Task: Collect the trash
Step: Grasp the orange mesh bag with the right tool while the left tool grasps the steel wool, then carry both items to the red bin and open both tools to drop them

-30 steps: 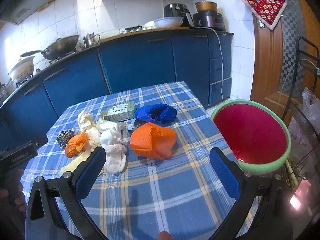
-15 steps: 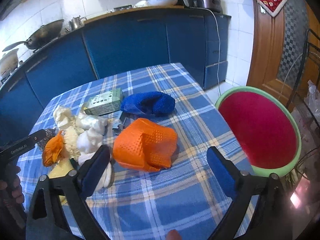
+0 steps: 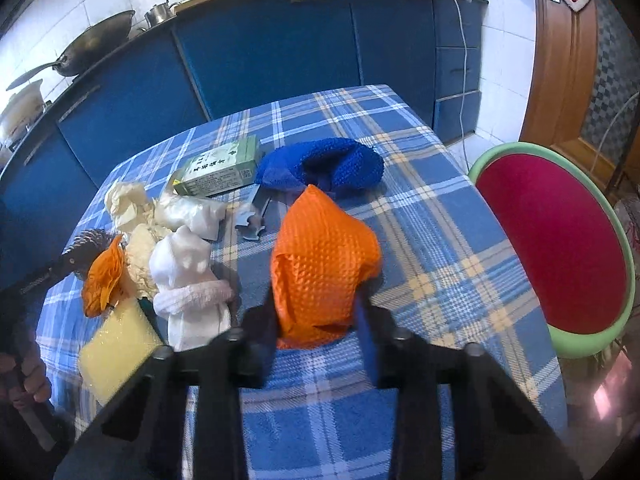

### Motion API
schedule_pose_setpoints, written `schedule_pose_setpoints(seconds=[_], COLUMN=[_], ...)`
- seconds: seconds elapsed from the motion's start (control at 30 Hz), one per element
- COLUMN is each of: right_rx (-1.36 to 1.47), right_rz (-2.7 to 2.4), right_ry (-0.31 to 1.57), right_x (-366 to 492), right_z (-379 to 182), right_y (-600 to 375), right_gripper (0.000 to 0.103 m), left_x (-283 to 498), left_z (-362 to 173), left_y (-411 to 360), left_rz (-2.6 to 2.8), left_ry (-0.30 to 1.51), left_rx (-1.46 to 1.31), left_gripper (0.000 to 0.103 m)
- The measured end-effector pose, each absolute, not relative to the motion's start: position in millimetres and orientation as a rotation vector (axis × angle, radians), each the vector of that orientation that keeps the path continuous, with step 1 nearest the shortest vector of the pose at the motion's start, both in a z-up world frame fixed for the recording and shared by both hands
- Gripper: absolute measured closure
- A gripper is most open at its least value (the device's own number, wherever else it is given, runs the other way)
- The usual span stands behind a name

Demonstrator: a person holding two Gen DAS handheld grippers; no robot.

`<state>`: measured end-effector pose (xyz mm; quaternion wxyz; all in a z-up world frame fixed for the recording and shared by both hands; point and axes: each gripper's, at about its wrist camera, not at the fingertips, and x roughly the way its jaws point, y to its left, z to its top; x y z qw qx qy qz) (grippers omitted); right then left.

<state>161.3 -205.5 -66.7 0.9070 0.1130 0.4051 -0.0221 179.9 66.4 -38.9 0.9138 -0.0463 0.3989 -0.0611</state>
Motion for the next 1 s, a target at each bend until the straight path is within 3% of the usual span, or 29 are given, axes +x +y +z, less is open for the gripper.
schedule_pose_setpoints(seconds=[0.2, 1.0], right_rx=[0.233, 0.299], right_rz=[-0.007, -0.093], right_ry=[0.796, 0.605], right_x=[151.5, 78.1], right_z=[-55.6, 4.8], right_y=[-206.7, -280.9], right_gripper=[0.086, 0.087], left_x=[162.8, 120.6], left_z=[-15.1, 49.0], left_y=[61.8, -78.1], left_rz=[-0.123, -0.431], left_ry=[0.767, 0.676], left_rx=[-0.108, 0.005], left_gripper=[0.066, 0.066])
